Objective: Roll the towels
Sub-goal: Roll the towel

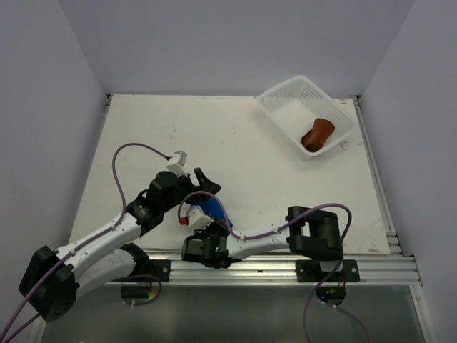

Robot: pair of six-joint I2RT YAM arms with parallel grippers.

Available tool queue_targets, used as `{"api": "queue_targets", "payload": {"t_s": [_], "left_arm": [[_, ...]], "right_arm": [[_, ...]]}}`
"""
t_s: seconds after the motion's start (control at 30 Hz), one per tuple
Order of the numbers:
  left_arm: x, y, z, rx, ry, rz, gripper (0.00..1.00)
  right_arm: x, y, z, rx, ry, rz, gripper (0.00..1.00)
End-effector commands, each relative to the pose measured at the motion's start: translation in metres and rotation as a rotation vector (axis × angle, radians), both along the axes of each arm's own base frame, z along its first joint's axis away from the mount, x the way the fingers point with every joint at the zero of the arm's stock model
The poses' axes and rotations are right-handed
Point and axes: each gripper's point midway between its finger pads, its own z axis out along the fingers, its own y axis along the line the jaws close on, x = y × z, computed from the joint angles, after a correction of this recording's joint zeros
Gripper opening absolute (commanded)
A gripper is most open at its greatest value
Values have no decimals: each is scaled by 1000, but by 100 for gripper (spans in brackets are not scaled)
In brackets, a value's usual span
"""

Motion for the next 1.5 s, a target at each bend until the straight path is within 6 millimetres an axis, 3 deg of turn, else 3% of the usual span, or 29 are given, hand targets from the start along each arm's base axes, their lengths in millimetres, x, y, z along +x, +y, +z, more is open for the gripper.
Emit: {"api": "queue_targets", "payload": {"t_s": [0.0,0.37,0.47,0.63,0.87,0.97,1.13,1.17,1.47], "left_arm": [[-9,-19,7,-129,2,-82,92],[-25,-27,-10,-195,47,-136,85],[-28,-26,-21,-180,66,-138,85],[-36,-18,-57,-127,129,-121,85],[-52,-3,-101,-62,216,-100,84],[-57,2,-112,-42,240,-96,84],[-64,11,-119,-25,246,-78,84],[-65,12,-121,-23,248,-76,84],[-76,19,-135,-4,280,-78,84]], "right_arm": [[2,-13,-2,-130,-43,-20,0],[-3,-9,-2,-269,-92,-19,0],[-5,-6,-4,-282,-94,-13,0],[-7,-6,-1,-258,-87,-17,2],[-11,-4,4,-182,-51,-14,16],[-14,1,7,-121,-19,-12,28],[-16,2,23,17,42,-24,46],[-16,3,37,70,49,-18,48],[-37,7,63,371,199,112,63]]}}
